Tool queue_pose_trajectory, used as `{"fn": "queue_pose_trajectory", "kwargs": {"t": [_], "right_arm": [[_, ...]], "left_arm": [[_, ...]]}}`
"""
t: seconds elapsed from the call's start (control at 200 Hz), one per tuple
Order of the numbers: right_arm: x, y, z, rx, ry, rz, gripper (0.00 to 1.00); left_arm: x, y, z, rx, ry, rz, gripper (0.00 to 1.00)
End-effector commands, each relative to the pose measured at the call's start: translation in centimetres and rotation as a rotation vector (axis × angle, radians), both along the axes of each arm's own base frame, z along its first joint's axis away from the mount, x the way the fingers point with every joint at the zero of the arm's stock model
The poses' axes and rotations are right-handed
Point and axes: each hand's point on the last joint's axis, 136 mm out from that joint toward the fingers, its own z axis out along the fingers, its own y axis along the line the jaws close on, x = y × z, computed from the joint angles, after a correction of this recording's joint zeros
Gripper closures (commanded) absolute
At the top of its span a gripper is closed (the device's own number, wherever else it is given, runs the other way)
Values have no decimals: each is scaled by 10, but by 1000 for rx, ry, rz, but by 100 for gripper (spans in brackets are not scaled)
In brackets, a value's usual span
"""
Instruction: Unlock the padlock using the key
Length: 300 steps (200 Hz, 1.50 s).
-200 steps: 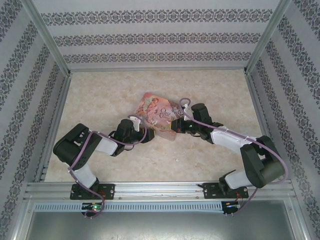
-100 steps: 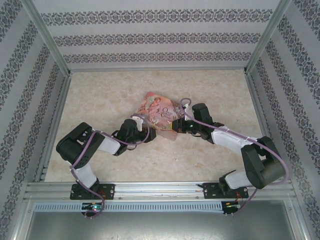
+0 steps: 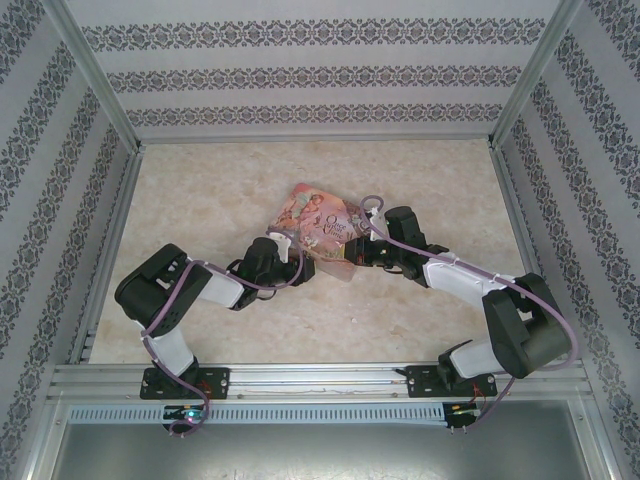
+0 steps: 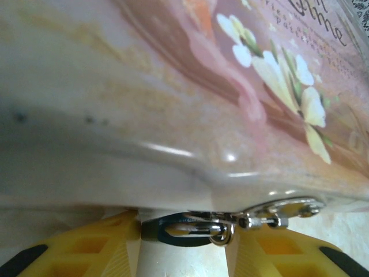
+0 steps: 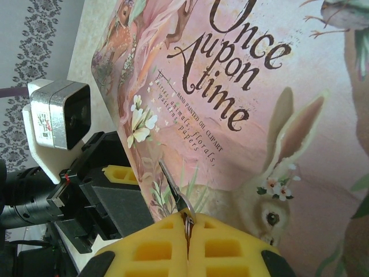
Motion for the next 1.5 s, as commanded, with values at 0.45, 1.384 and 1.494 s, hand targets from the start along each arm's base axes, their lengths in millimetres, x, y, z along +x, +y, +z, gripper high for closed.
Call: {"fn": "queue_pose_trajectory", "kwargs": {"t": [0.45,1.384,1.494], "right_arm": [[-5,-8,2,-27,11,-16,100],[-58,-12,58,-84,-512,80,100],[-66,-11,52,-102,-584,80,100]], "left_arm": [[7,-14,19,-29,-44,-19,74],[-14,-24,82,-254,174,32,79],[-15,-24,89,-265,205,46,79]]}}
